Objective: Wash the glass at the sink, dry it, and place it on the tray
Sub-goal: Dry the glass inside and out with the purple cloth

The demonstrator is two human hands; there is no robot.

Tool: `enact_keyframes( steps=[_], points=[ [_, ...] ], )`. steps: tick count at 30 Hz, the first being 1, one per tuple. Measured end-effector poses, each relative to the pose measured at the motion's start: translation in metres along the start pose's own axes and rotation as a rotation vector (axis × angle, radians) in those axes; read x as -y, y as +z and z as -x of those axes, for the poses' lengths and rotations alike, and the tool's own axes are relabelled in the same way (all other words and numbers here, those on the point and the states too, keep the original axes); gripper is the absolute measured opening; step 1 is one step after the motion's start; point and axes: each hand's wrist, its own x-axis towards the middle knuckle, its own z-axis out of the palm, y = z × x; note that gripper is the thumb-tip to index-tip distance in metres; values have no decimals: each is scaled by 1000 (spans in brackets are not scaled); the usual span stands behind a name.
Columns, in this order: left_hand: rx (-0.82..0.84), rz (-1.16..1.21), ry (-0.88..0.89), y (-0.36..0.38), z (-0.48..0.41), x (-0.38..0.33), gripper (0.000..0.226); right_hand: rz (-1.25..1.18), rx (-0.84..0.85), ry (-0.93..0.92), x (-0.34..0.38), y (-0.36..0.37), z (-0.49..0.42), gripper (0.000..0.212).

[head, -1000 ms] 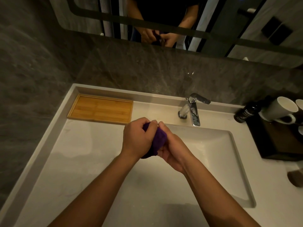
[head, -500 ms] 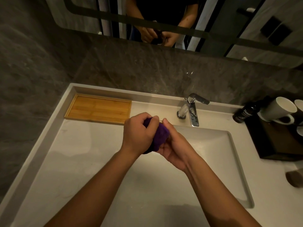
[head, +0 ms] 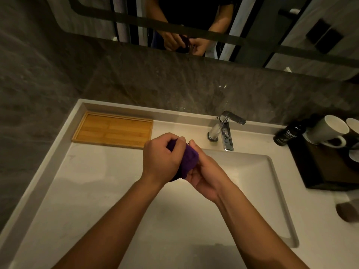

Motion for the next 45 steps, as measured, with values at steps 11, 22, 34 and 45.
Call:
enact_keyframes(
  steps=[11,22,34,45],
  points=[
    [72,52,-81,3,-7,5,21,-11,-15,7,1,-6,1,50],
    [-116,199,-78,10,5,-3,19,-362,69,135,-3,-5,-4,61],
    [-25,-80,-58,7,-11,-1,27,-264,-2,156,-4,-6,-10,55],
    [183,-230,-92,5,-19,7,21,-57,-23,85,-7,-11,-16,52]
  ],
)
